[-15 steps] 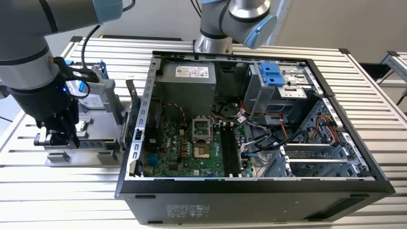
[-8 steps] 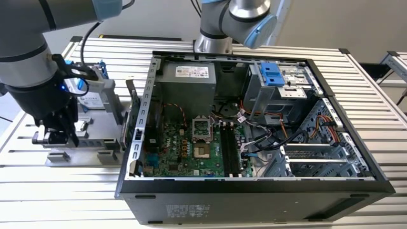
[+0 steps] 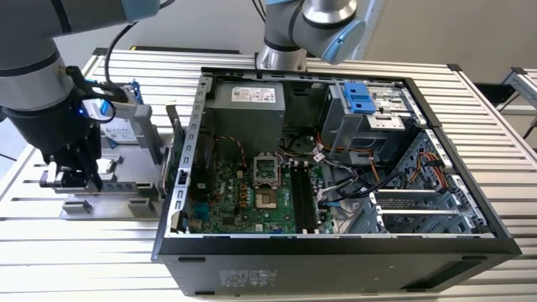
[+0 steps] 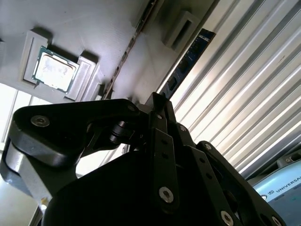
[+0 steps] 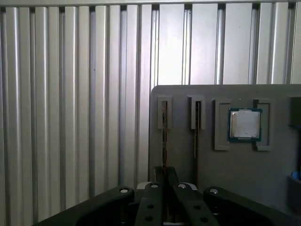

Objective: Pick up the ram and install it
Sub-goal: 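Pick up the ram and move it above insertion slot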

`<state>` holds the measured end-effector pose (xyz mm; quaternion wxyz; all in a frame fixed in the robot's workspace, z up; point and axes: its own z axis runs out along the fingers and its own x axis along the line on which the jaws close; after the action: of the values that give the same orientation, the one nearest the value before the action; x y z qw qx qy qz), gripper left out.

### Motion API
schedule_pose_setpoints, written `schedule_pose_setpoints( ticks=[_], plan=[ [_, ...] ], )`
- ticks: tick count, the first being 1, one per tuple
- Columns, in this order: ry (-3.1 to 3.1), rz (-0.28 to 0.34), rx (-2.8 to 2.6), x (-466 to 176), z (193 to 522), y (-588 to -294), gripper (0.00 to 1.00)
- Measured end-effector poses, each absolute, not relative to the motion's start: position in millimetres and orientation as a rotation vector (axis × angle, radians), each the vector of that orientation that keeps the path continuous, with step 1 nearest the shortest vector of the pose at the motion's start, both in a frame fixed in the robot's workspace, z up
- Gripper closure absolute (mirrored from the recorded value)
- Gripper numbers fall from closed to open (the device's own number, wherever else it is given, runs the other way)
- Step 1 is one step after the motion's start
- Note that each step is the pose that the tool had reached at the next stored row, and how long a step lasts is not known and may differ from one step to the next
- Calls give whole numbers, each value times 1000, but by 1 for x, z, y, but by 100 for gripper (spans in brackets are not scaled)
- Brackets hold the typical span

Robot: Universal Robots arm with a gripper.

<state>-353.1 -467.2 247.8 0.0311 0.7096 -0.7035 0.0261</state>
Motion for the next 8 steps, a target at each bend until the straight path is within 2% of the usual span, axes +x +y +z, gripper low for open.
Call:
schedule_pose_setpoints(
  ticks=[8],
  plan=[
    [-2167,81,2186,-353,254,-467,100]
  ],
)
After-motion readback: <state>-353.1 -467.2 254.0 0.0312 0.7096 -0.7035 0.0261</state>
